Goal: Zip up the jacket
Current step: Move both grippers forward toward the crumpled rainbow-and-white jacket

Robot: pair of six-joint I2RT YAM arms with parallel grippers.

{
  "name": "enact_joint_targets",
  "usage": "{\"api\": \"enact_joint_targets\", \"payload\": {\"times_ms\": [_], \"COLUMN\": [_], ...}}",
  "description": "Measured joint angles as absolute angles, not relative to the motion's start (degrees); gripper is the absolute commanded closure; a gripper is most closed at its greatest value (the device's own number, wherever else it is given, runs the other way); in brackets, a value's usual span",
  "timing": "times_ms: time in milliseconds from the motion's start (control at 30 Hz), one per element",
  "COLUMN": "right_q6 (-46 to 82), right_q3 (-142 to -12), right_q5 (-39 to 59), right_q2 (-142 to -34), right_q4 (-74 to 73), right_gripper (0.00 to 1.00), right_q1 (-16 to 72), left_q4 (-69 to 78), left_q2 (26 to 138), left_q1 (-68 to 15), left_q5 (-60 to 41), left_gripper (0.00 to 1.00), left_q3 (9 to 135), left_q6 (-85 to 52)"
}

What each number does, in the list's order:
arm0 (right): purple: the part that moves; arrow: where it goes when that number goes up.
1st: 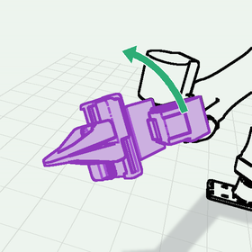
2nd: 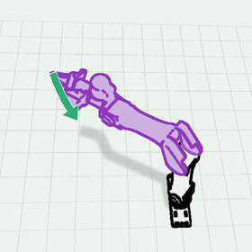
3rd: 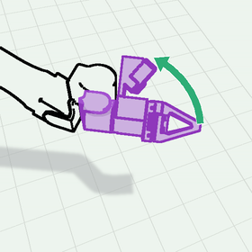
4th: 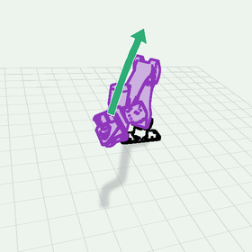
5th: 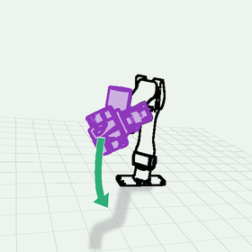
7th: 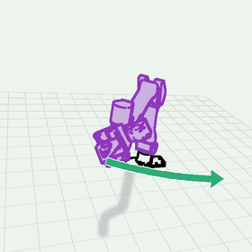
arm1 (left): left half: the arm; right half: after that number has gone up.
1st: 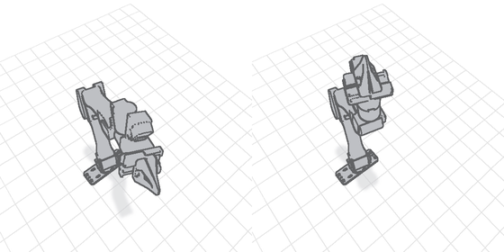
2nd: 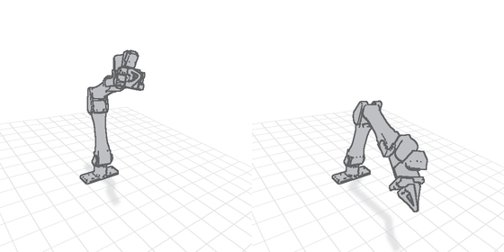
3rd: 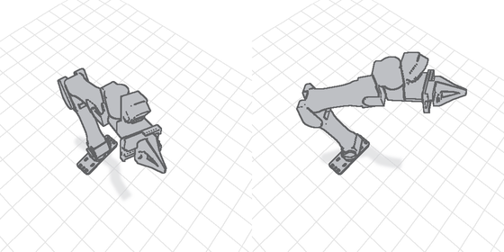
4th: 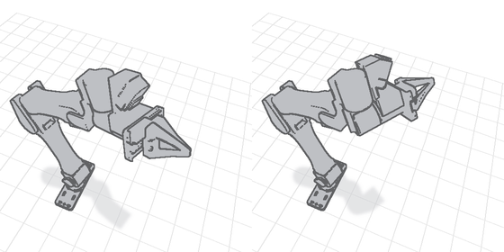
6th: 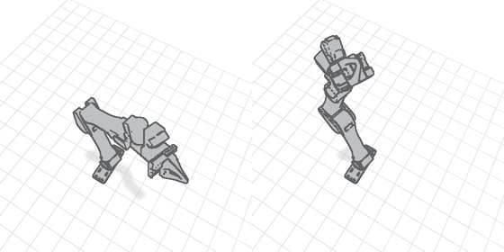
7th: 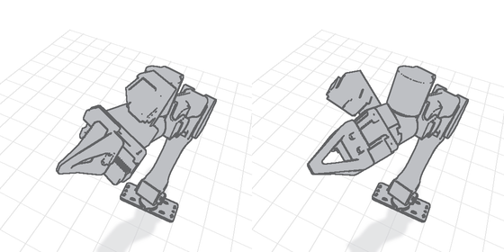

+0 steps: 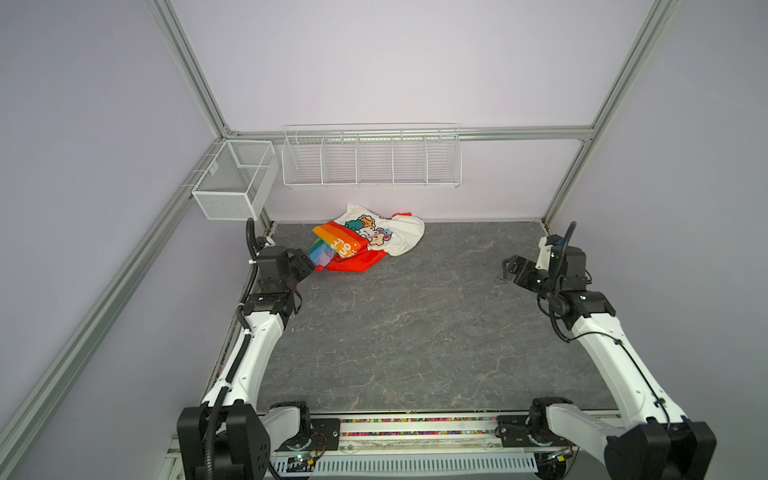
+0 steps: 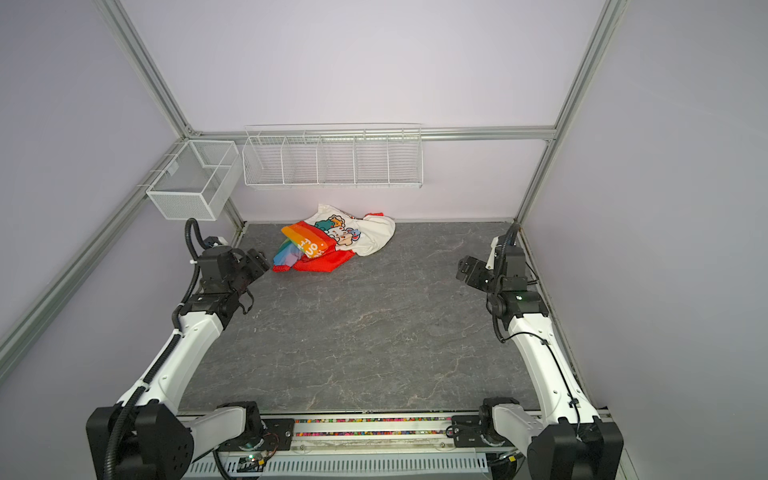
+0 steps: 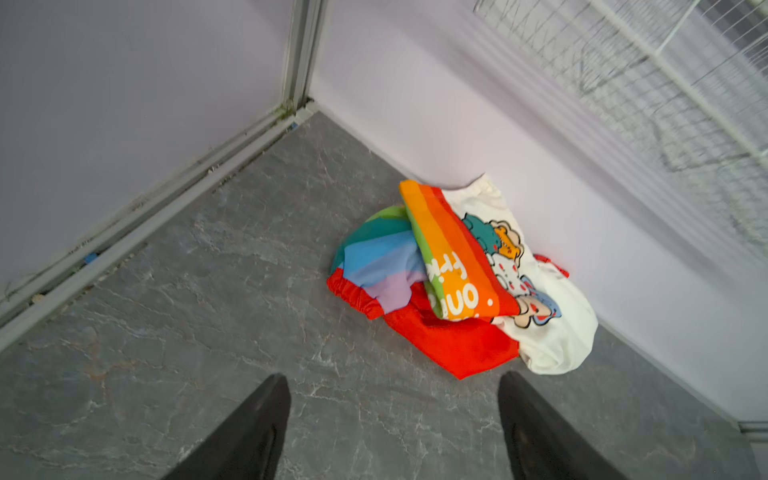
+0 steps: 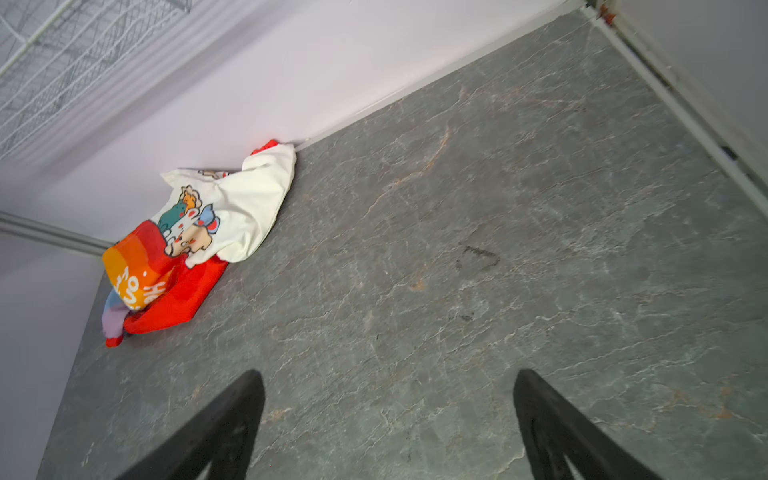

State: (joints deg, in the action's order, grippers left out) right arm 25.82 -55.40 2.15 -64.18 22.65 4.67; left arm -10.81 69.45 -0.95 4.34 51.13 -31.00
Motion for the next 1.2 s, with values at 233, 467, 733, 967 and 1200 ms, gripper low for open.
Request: {"api": "enact_joint_targets", "payload": {"times_ms": [233, 467, 733, 967, 1200], "right_q6": [27.46, 28.4, 28.73, 28.71, 28.64], "right_q3": [-55.4, -55.4, -55.42, -55.44, -56.36], "right_q5": [2.28, 1.26, 0.01, -0.71, -1.28], "right_q2": [-69.17, -72.27, -72.6, -72.6, -72.6], "right_q4": [22.57, 22.44, 22.52, 22.96, 23.4], "right_gripper": [0.02, 0.02, 0.04, 0.02, 0.07], "right_q1": [12.6, 18.83, 22.55, 23.51, 24.62], "left_q4": [-6.74, -3.29, -2.94, -2.98, -5.02], "left_q2": [80.58, 92.92, 104.25, 110.39, 111.46], "left_q1": [-0.95, -0.97, -0.95, -0.8, -0.75], "left_q5": [-0.03, -3.77, -4.84, -6.35, -8.75], "left_gripper": [0.29, 0.32, 0.34, 0.8, 1.0], "left_q3": [50.81, 54.33, 63.53, 68.66, 70.32], "left_q6": [-33.91, -37.12, -37.28, -37.21, -36.4]}}
